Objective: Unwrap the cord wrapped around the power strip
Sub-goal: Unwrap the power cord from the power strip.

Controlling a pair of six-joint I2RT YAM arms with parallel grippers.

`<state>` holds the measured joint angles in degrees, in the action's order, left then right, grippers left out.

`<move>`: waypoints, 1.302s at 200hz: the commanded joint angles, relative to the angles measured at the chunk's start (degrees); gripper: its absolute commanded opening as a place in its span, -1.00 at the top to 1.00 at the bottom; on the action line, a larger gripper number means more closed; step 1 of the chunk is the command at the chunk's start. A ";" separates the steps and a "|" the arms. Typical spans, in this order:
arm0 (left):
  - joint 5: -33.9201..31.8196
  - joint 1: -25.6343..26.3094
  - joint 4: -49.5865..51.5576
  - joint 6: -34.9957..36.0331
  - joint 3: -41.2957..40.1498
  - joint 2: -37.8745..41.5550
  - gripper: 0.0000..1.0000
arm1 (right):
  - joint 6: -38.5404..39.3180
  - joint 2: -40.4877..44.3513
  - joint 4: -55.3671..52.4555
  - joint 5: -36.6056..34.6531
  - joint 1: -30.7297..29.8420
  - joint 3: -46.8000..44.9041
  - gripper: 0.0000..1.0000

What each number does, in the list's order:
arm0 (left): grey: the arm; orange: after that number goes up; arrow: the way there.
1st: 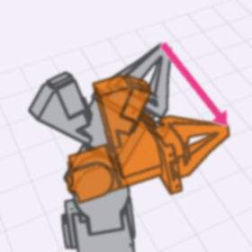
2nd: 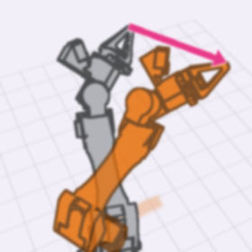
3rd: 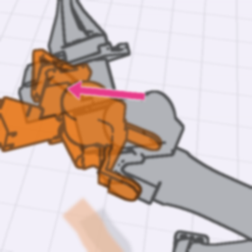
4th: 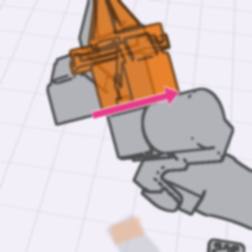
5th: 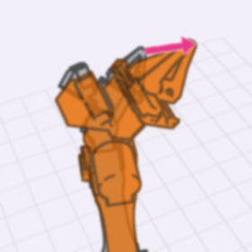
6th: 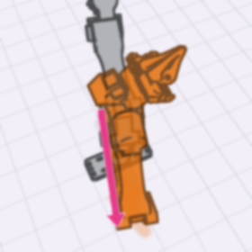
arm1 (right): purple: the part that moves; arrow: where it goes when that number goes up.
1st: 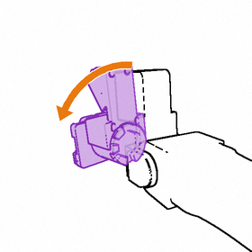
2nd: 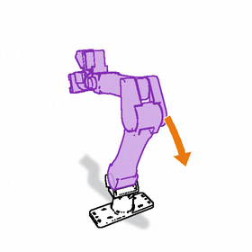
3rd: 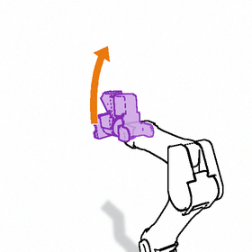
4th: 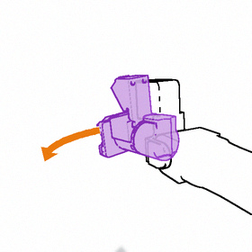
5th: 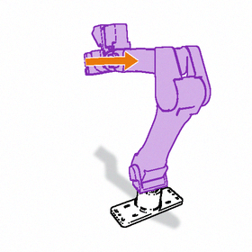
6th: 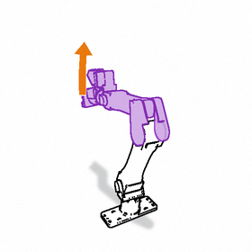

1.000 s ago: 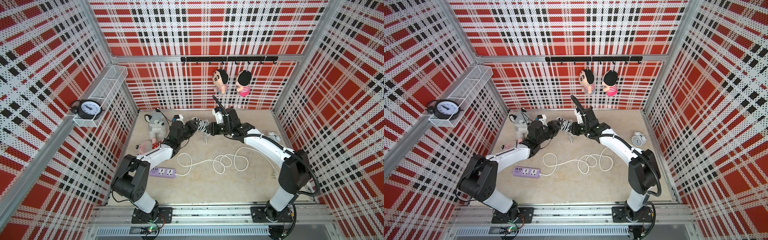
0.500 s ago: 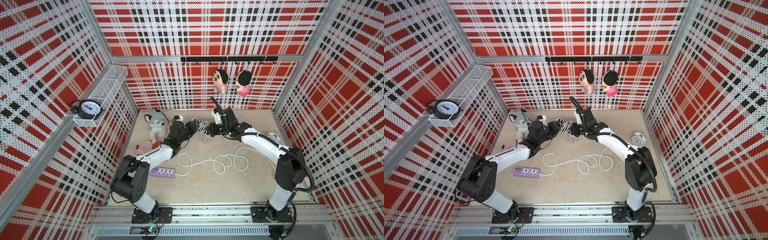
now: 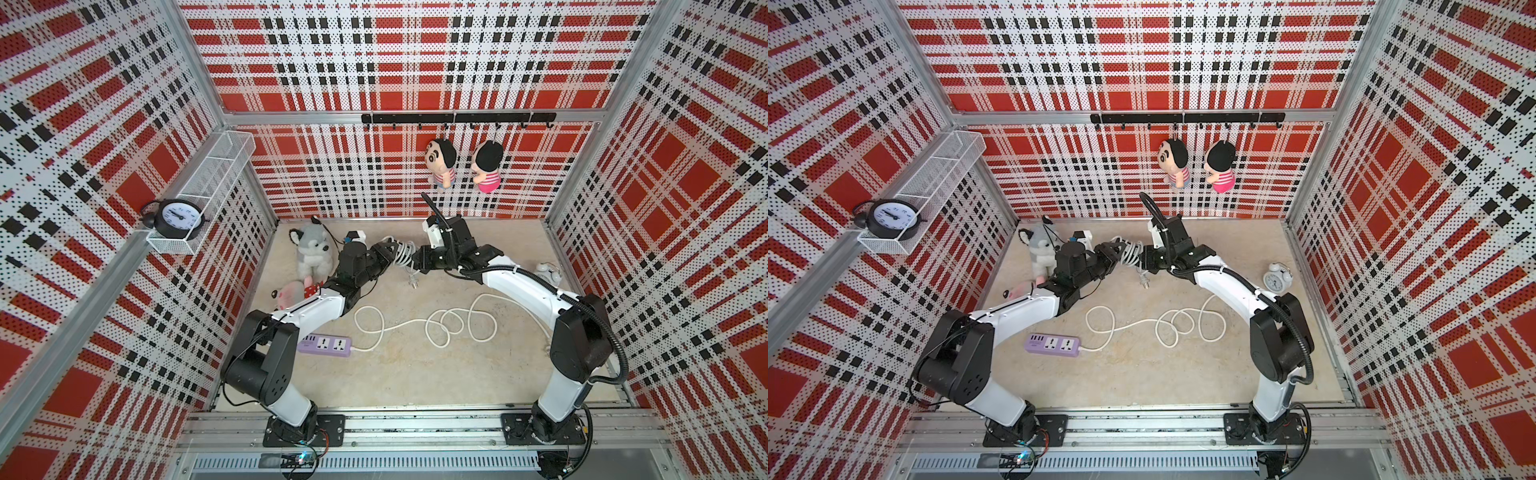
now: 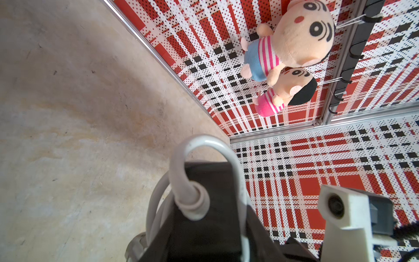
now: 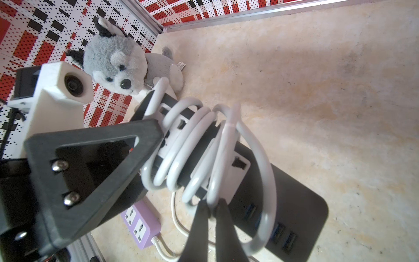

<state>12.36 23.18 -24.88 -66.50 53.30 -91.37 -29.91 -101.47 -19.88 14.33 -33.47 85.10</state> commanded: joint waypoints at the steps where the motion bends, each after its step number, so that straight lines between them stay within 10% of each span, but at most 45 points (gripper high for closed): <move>1: 4.86 -0.61 -10.62 -4.12 -0.16 1.31 1.00 | 2.22 2.31 0.89 0.16 -0.08 -0.91 0.90; 195: 10.66 -1.83 -11.10 1.85 -1.54 -1.77 1.00 | -5.02 9.64 11.43 10.72 5.48 -5.05 0.92; 260: 16.67 -1.03 -3.45 8.44 1.88 -3.01 1.00 | 10.06 9.00 7.74 13.90 5.49 -1.85 0.90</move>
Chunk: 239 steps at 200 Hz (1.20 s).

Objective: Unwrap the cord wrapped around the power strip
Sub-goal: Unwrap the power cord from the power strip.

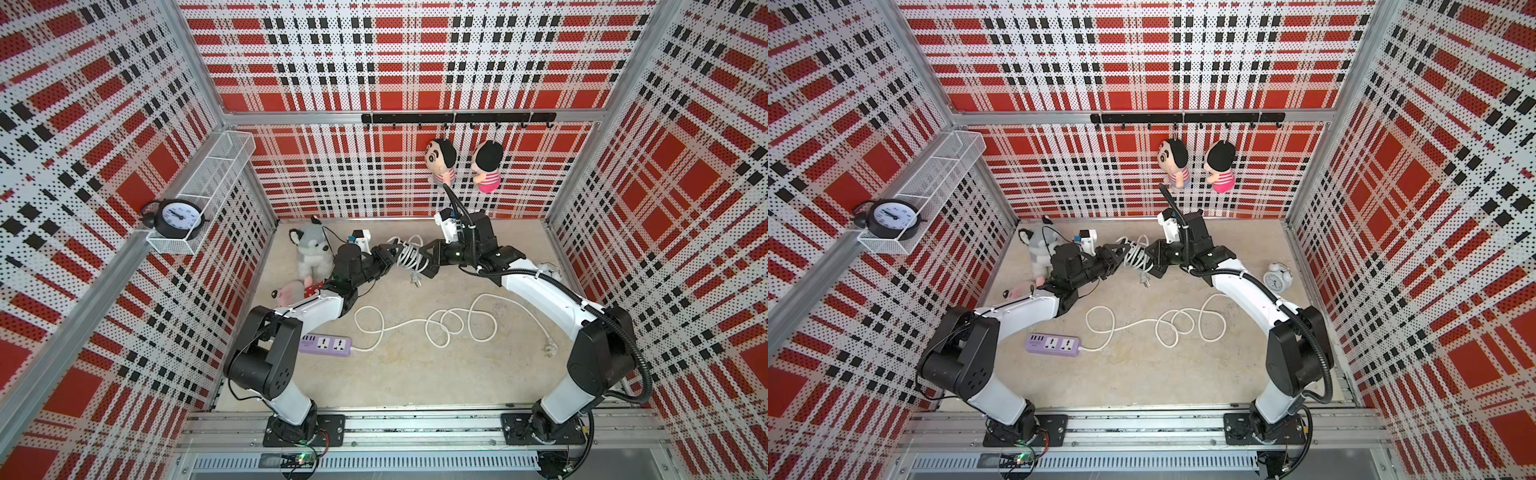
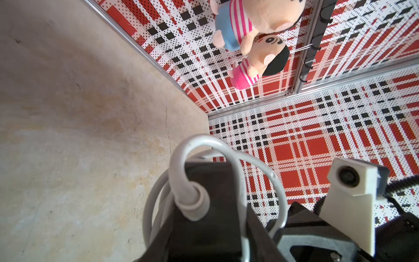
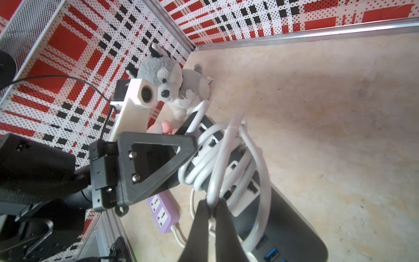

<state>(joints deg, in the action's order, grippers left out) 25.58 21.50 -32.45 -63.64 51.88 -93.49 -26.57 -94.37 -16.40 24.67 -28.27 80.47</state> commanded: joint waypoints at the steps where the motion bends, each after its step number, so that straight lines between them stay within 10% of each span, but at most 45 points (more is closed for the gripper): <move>1: 3.43 0.70 4.35 5.74 3.35 -0.90 1.00 | 6.84 1.90 4.40 3.77 0.30 2.78 0.90; 64: 4.60 0.57 5.64 4.93 5.10 -4.09 1.00 | 12.30 3.60 5.55 16.18 0.33 3.81 0.91; 135: 5.30 0.21 7.99 9.66 3.32 -3.06 1.00 | 6.07 5.89 5.10 8.70 6.52 2.41 1.00; 174: 5.64 1.84 18.76 21.03 8.48 -2.64 1.00 | -0.20 4.03 3.17 4.25 9.24 1.92 1.00; 239: 2.97 4.57 35.29 32.75 15.68 -4.32 1.00 | -3.05 1.68 13.67 17.97 10.47 3.82 1.00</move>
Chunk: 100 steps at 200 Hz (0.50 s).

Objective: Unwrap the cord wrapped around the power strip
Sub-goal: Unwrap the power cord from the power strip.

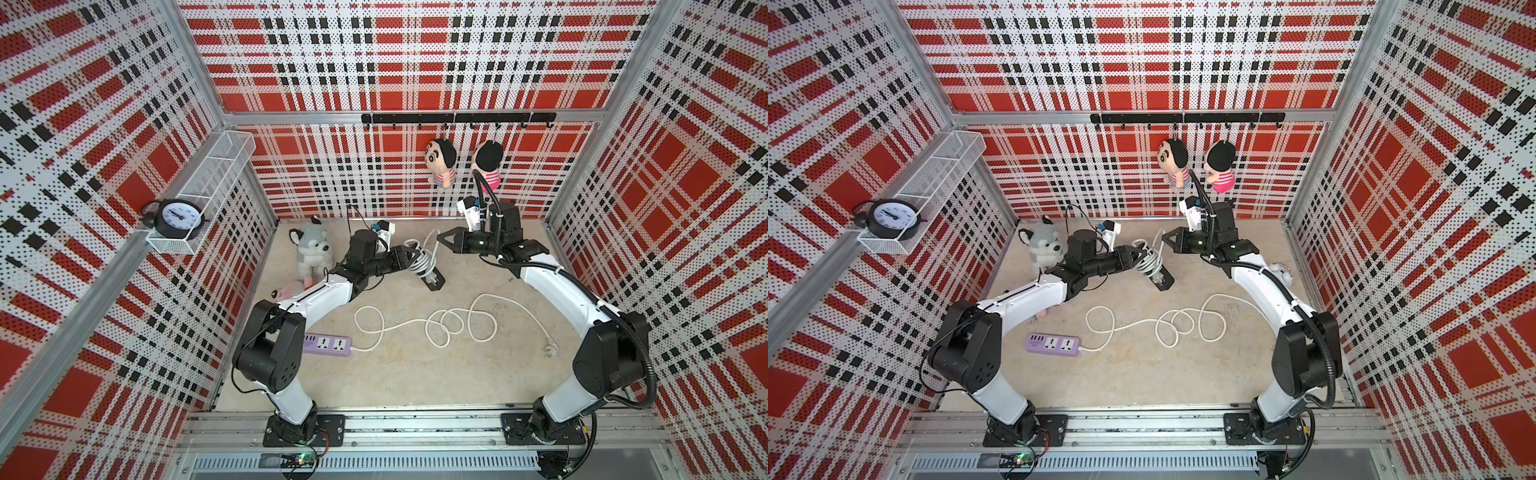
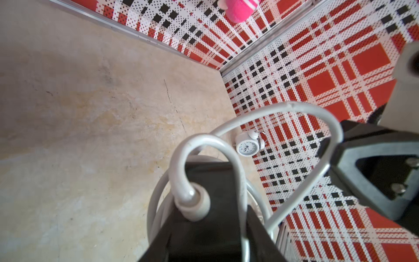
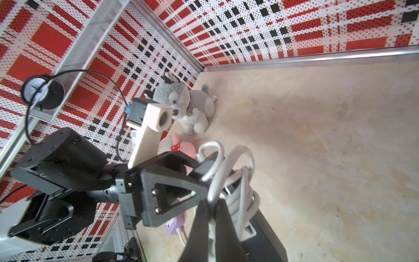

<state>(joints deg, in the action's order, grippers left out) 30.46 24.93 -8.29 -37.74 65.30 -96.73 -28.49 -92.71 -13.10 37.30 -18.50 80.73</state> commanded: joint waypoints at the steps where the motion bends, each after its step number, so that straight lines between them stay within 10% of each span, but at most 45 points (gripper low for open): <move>1: -1.98 1.20 11.34 7.04 2.41 -1.13 1.00 | -1.13 -0.05 10.28 5.46 0.68 3.69 1.00; 44: -0.88 1.62 11.22 7.00 2.87 -1.64 1.00 | 2.56 -1.78 2.33 2.97 1.42 8.10 1.00; 100: 4.64 1.15 -4.21 -3.69 -4.21 -1.31 1.00 | -17.24 3.14 27.61 3.48 6.22 -9.06 1.00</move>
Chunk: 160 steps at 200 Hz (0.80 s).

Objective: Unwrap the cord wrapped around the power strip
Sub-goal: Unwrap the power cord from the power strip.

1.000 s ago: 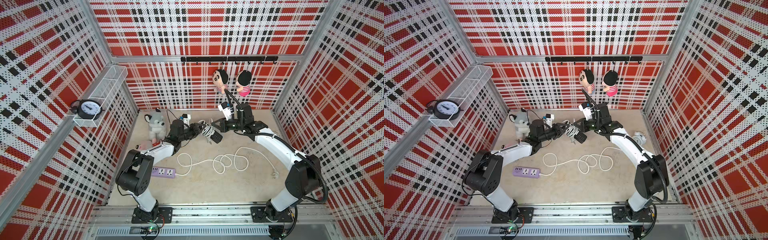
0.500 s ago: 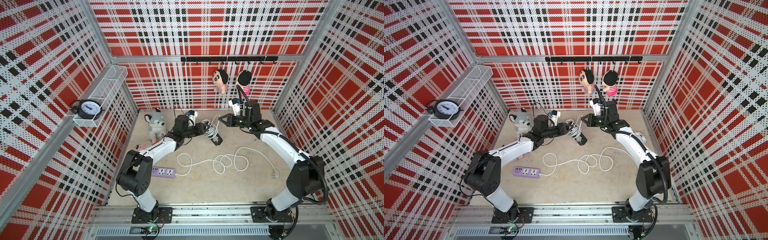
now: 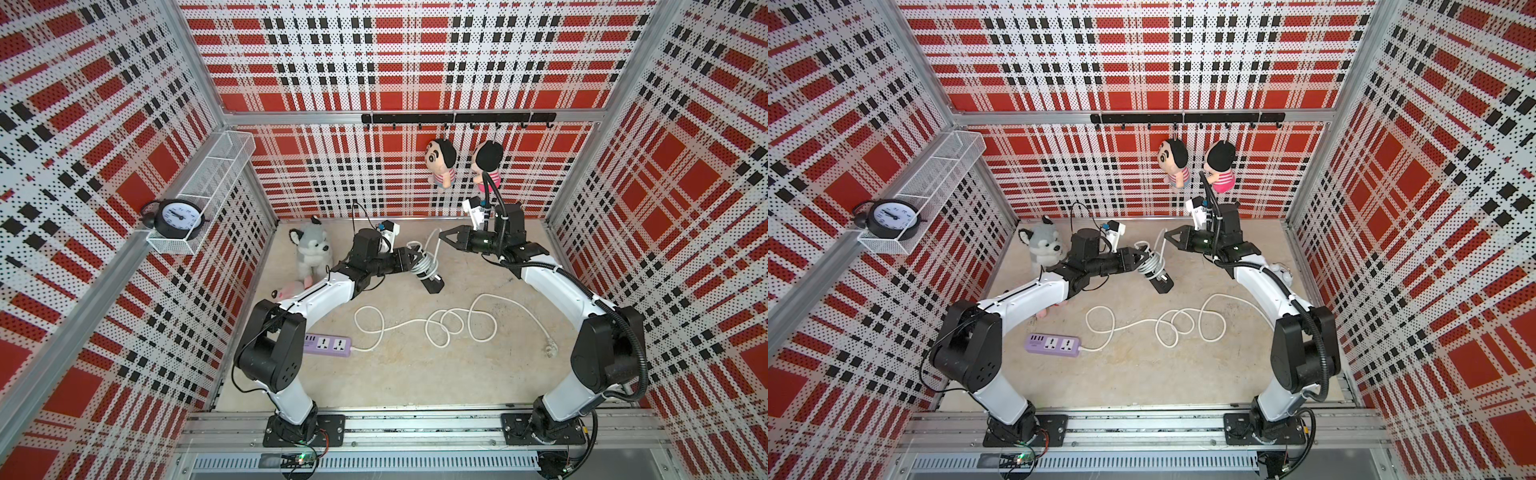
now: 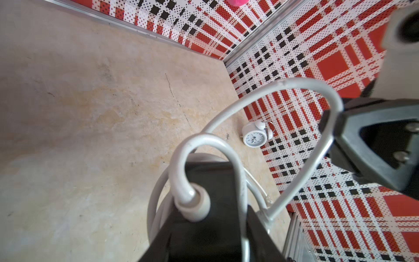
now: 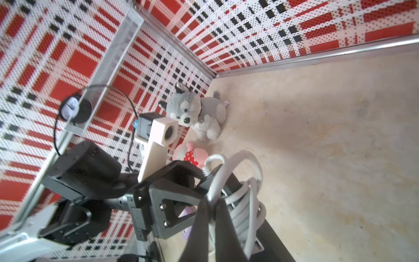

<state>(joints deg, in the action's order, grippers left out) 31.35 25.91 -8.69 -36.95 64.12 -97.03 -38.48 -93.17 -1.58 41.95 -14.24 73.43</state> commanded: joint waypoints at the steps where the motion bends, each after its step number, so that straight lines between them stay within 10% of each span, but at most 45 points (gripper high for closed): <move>1: 3.64 0.18 -3.76 -4.46 -2.99 -1.03 1.00 | -7.19 3.65 16.09 -1.17 1.95 -1.78 1.00; 25: 3.49 0.00 -4.94 -5.61 -3.48 -0.97 1.00 | -5.19 2.79 10.71 -0.18 1.94 0.73 0.98; 75: 6.88 -1.03 -12.17 -12.53 -3.85 -1.39 1.00 | 9.28 -0.82 -14.31 -3.01 0.17 9.78 0.30; 160: 9.38 -3.28 -21.47 -19.43 -6.57 -1.76 1.00 | 26.87 -0.47 -38.72 -9.46 0.10 13.64 0.24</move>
<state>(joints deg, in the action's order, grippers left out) 38.30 23.88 -22.04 -53.25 58.76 -99.37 -18.74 -93.23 -31.38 33.91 -14.98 86.61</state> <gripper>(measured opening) 0.401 0.398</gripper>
